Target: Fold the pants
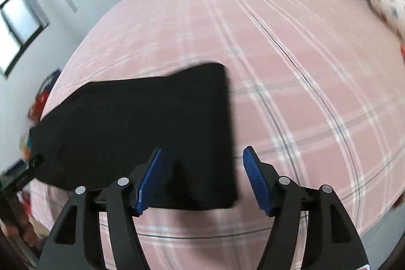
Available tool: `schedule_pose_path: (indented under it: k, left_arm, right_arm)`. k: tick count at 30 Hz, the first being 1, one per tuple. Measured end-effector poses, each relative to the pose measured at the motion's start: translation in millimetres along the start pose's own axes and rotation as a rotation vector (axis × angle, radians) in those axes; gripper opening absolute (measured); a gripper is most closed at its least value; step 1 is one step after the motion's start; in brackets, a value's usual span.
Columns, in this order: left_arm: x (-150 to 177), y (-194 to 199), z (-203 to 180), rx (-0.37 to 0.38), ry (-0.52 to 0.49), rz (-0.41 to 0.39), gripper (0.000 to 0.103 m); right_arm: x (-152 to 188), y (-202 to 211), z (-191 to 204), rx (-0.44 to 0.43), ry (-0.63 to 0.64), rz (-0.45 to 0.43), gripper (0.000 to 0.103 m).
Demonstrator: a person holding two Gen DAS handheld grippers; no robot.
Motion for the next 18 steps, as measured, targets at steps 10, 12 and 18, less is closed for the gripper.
schedule_pose_path:
  k: [10, 12, 18]
  left_arm:
    - [6, -2, -7, 0.029, 0.020, 0.057, 0.093]
    - [7, -2, -7, 0.026, 0.024, 0.061, 0.093]
    - [6, -2, -6, 0.016, 0.004, 0.057, 0.093]
  right_arm:
    - [3, -40, -12, -0.248, -0.127, 0.014, 0.077]
    - [0, -43, -9, -0.239, -0.105, 0.026, 0.044]
    - [-22, -3, 8, -0.169, 0.050, -0.063, 0.021]
Point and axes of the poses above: each gripper's, at about its wrist camera, not at the fingertips, and y roughly against the way its jaws point, z to its left, x to its underside, the point moved 3 cm from there along -y, roughly the way its jaws point, and after that the axes turned 12 degrees about -x, right-handed, at the moved point
